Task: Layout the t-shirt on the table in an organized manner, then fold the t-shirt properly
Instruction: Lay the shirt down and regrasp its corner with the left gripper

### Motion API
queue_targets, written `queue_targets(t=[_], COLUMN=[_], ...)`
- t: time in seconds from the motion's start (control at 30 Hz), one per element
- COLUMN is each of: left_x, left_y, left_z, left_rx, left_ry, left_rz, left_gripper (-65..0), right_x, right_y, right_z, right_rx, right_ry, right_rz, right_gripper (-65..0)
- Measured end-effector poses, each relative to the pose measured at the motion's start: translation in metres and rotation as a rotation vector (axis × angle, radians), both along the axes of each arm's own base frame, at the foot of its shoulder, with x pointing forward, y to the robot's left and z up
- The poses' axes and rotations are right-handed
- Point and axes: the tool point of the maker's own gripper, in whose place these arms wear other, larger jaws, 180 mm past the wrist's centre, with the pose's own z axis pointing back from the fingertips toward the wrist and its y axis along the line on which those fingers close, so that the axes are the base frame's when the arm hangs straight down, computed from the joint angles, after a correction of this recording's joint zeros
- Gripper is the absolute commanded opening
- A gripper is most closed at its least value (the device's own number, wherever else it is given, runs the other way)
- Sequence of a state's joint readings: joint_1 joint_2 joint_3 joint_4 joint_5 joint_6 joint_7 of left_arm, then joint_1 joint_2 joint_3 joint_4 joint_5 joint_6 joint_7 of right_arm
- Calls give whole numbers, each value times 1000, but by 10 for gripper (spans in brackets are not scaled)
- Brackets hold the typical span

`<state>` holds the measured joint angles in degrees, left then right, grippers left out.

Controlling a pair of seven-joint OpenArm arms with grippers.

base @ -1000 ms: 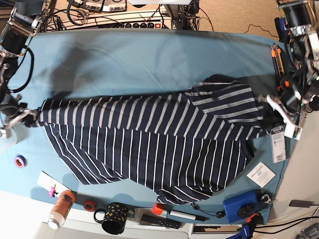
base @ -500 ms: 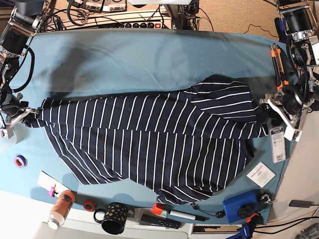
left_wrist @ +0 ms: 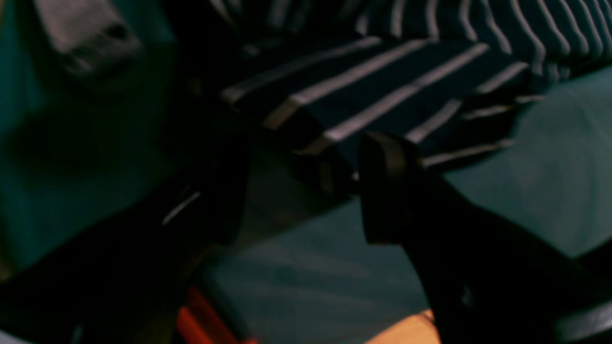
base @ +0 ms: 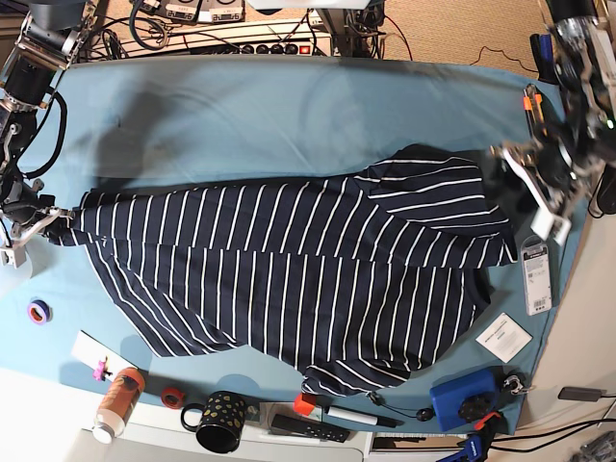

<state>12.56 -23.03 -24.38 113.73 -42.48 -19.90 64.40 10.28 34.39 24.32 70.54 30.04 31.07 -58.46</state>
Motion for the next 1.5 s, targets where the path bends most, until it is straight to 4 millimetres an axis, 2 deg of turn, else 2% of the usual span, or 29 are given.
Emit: queue_targets(t=[0.1, 0.37, 0.5, 0.6, 0.77, 0.9, 1.1, 1.17, 1.23, 1.4, 1.43, 1.5], left_x=[-6, -9, -14, -14, -11, -12, -14, -15, -16, -24, -23, -23], left_y=[-15, -39, -35, -33, -15, -16, -37, -40, -42, -40, -40, -40], left_z=[-8, -15, -32, -33, -39, -40, -33, -36, -43, -62, -62, -60], left_rx=[-64, -160, -147, -152, -79, -79, -174, -193, -208, -225, -226, -228], left_ry=[16, 26, 72, 83, 81, 91, 86, 95, 114, 178, 176, 173], left_rz=[11, 39, 68, 91, 164, 161, 96, 103, 112, 132, 132, 131], left_gripper=[-285, -285, -285, -285, -285, -285, -286, -315, -375, -630, -650, -650], right_x=[0, -8, -8, -8, -8, -8, -9, -8, -8, -9, -9, -10], right_y=[0, 0, 0, 0, 0, 0, 0, 0, 0, 0, 0, 0], right_z=[0, -6, -7, -6, -7, -7, -7, -7, -7, -7, -7, -9], right_rx=[0, 3, 2, 2, 3, 3, 3, 3, 3, 3, 3, 4], right_ry=[1, 55, 57, 56, 61, 61, 62, 61, 61, 64, 65, 75], right_rz=[0, -2, -2, -1, -1, -2, -2, -2, -2, -2, -2, -2], right_gripper=[-650, -650, -650, -650, -650, -650, -650, -650, -650, -650, -650, -650])
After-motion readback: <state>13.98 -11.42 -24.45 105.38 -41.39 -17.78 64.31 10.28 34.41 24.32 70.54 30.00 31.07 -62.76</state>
